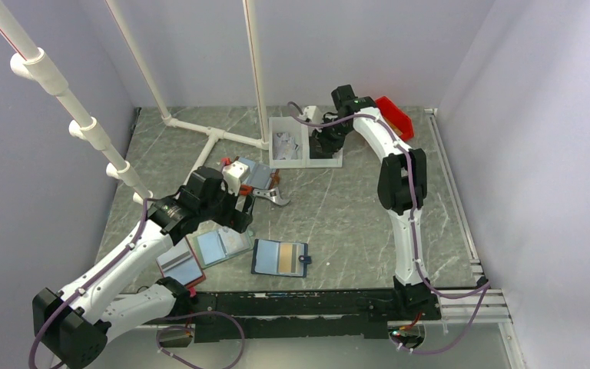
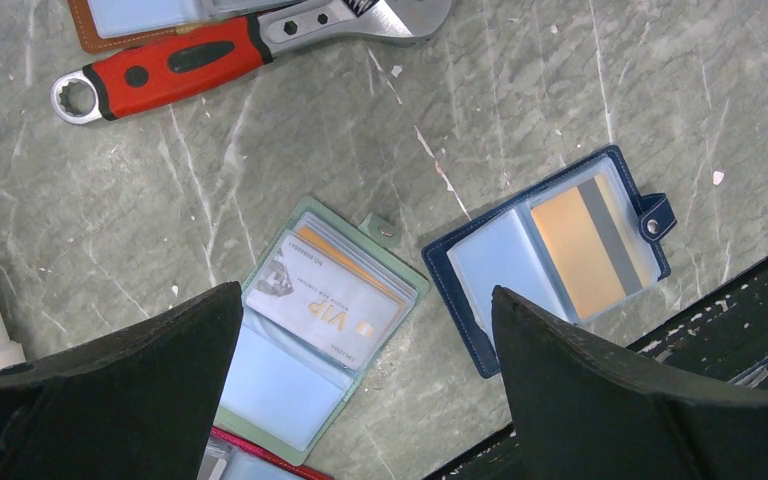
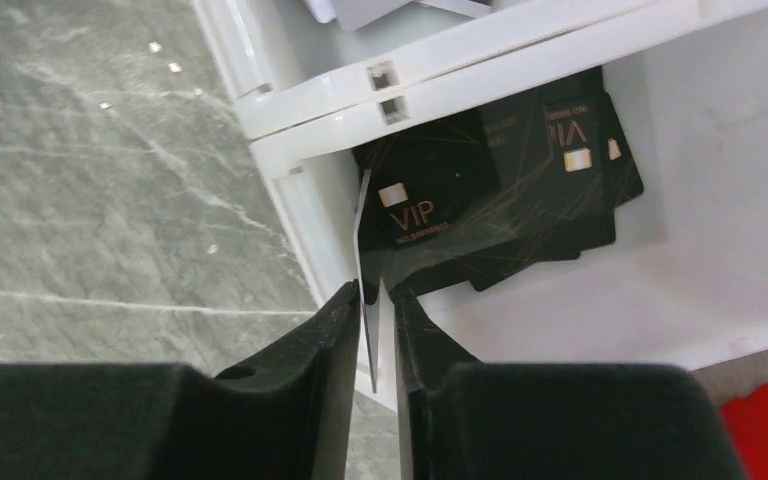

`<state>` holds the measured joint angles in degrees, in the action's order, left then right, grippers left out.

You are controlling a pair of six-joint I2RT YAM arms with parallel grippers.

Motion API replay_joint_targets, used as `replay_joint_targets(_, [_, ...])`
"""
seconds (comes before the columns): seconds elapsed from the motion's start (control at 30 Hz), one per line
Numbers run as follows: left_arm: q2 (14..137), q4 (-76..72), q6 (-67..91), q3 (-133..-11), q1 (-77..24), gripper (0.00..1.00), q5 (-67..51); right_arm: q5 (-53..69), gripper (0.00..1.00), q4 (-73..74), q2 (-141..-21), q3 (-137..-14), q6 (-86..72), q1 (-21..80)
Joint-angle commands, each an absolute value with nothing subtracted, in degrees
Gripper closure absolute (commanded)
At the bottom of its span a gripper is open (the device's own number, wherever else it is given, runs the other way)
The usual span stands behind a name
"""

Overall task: Take the credit cards out of the card holder
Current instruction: Place the credit card in the storage box, then remove the credit card from the card holder.

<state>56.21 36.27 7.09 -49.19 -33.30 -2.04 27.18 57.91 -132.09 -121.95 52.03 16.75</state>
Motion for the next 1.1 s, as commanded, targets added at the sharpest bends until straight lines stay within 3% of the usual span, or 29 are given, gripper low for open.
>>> replay_joint_targets(0.0, [55.63, 35.0, 6.18, -49.31, -32.85, 0.0, -1.85, 22.76, 0.72, 51.65, -132.12, -124.68, 46.14, 16.66])
replay_joint_targets(0.13, [55.71, 34.98, 6.24, -49.31, -32.78, 0.0, -2.02, 18.98, 0.59, 47.07, -130.97, -124.73, 42.53, 16.66])
replay_joint_targets(0.43, [55.63, 34.98, 6.42, -49.39, -32.61, 0.01, -1.88, 17.35, 0.57, 42.59, -125.48, -121.86, 37.83, 16.7])
replay_joint_targets(0.8, [55.4, 35.0, 7.83, -49.59, -31.79, 0.01, -2.43, 32.62, 0.53, 39.59, -104.23, -96.16, 36.41, 16.69])
replay_joint_targets(1.07, [53.01, 30.72, 15.62, -48.37, -29.59, 0.0, -13.08, 44.04, 0.5, 44.45, -86.41, -78.25, 41.63, 16.54])
